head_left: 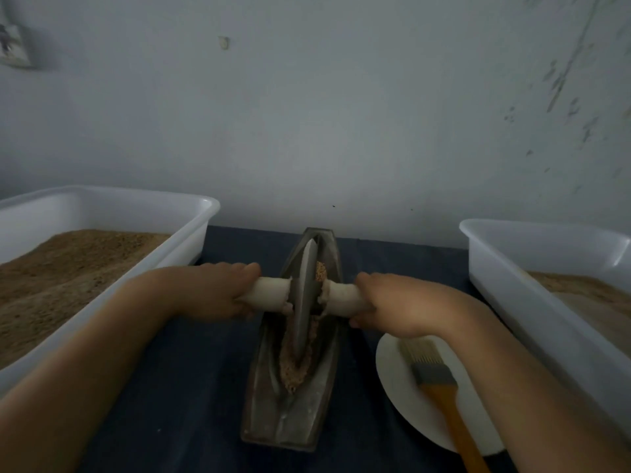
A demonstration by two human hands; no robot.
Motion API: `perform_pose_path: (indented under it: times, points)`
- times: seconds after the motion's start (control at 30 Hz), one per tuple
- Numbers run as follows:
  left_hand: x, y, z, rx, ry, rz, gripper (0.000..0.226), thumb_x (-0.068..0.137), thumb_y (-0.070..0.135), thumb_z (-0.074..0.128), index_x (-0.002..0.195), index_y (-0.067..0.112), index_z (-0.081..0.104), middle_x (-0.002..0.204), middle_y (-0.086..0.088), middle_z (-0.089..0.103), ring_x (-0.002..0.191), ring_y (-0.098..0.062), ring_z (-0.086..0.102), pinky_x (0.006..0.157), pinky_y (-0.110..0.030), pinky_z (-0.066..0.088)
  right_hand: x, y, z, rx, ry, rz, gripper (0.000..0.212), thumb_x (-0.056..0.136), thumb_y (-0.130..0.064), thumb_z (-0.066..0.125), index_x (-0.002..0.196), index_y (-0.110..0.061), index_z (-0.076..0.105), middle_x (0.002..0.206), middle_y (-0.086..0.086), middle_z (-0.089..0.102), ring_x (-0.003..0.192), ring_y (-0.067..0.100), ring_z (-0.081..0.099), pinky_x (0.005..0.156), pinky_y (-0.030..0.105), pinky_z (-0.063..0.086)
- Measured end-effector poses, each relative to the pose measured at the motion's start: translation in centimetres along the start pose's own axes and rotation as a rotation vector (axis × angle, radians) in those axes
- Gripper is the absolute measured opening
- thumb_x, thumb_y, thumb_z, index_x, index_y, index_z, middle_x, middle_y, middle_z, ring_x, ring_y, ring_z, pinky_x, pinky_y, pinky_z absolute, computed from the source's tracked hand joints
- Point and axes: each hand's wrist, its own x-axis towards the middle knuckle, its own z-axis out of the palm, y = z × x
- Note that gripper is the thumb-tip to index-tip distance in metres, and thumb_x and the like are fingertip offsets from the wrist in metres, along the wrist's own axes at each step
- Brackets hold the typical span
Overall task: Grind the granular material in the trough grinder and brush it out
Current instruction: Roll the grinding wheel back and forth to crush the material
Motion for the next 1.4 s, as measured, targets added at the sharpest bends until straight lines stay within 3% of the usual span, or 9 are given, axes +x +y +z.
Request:
perform_pose_path:
  times: [0.13,0.33,0.5,0.63,0.8,0.9,1.0,1.13,1.4]
  points:
    - [2.6,-0.9,1.4,0.124,0.266,-0.05,0.032,0.093,0.036,0.051,0.117,0.019,0.038,0.122,0.0,0.047,0.109,-0.017,0.048,0.095,-0.032,0.038,2.5,1.3,1.6,-0.14,0.28,0.044,0.031,0.094,-0.033,0.048,0.117,-0.012,0.044,0.115,0.006,0.052,0.101,0.023,0.048,0.075,0.032,0.027]
    - [5.6,-1.3,3.9,0.267,0.7,-0.084,0.035,0.093,0.035,0.048,0.124,0.021,0.04,0.122,0.001,0.045,0.108,-0.018,0.044,0.096,-0.031,0.034,4.5,2.5,3.2,-0.19,0.562,0.045,0.027,0.09,-0.023,0.054,0.114,-0.014,0.047,0.11,0.005,0.052,0.099,0.023,0.046,0.074,0.033,0.024]
    - [4.7,-1.4,3.4,0.229,0.618,-0.053,0.037,0.092,0.04,0.05,0.122,0.021,0.039,0.123,0.002,0.046,0.11,-0.016,0.046,0.096,-0.03,0.036,3.7,2.1,3.0,-0.202,0.469,0.041,0.029,0.091,-0.026,0.055,0.115,-0.013,0.044,0.112,0.004,0.052,0.1,0.023,0.047,0.074,0.032,0.025]
    - [2.4,-0.7,2.0,0.187,0.358,-0.025,0.037,0.092,0.04,0.052,0.12,0.022,0.036,0.124,0.004,0.047,0.11,-0.013,0.046,0.096,-0.028,0.034,1.7,1.0,1.8,-0.115,0.254,0.025,0.031,0.094,-0.033,0.05,0.116,-0.012,0.043,0.115,0.004,0.052,0.101,0.023,0.05,0.075,0.032,0.028]
    - [-0.5,0.0,0.2,0.068,0.0,0.002,0.03,0.093,0.035,0.053,0.104,0.031,0.025,0.109,0.008,0.046,0.098,-0.007,0.047,0.086,-0.021,0.037,-0.8,-0.3,-0.3,-0.013,-0.008,-0.035,0.028,0.093,-0.039,0.053,0.102,-0.016,0.039,0.081,-0.009,0.039,0.071,0.007,0.039,0.055,0.021,0.026]
    - [-1.3,0.1,-0.3,0.01,-0.102,0.001,0.029,0.093,0.036,0.052,0.106,0.031,0.027,0.101,0.011,0.044,0.092,-0.006,0.048,0.077,-0.018,0.035,-1.4,-0.5,-0.7,-0.002,-0.063,-0.052,0.029,0.092,-0.039,0.054,0.1,-0.017,0.038,0.078,-0.009,0.037,0.066,0.003,0.036,0.052,0.018,0.027]
    - [-0.8,0.1,0.0,-0.019,-0.056,-0.002,0.026,0.093,0.034,0.052,0.108,0.029,0.031,0.103,0.009,0.046,0.095,-0.007,0.049,0.083,-0.021,0.038,-0.8,-0.4,-0.4,-0.016,-0.02,-0.034,0.031,0.092,-0.039,0.054,0.108,-0.015,0.043,0.084,-0.007,0.042,0.074,0.008,0.043,0.055,0.02,0.029]
    - [1.4,-0.2,0.9,0.098,0.161,-0.038,0.031,0.093,0.033,0.052,0.117,0.02,0.037,0.122,0.001,0.047,0.108,-0.015,0.049,0.097,-0.032,0.039,1.5,0.6,0.7,-0.081,0.136,0.028,0.036,0.092,-0.039,0.053,0.117,-0.013,0.044,0.114,0.004,0.053,0.1,0.02,0.05,0.076,0.031,0.032]
    - [5.2,-1.0,3.3,0.251,0.656,-0.082,0.035,0.093,0.034,0.048,0.123,0.02,0.038,0.123,0.0,0.045,0.11,-0.018,0.045,0.096,-0.03,0.033,4.7,2.7,3.0,-0.196,0.547,0.027,0.029,0.087,-0.022,0.056,0.114,-0.014,0.047,0.111,0.005,0.053,0.099,0.024,0.047,0.075,0.033,0.026]
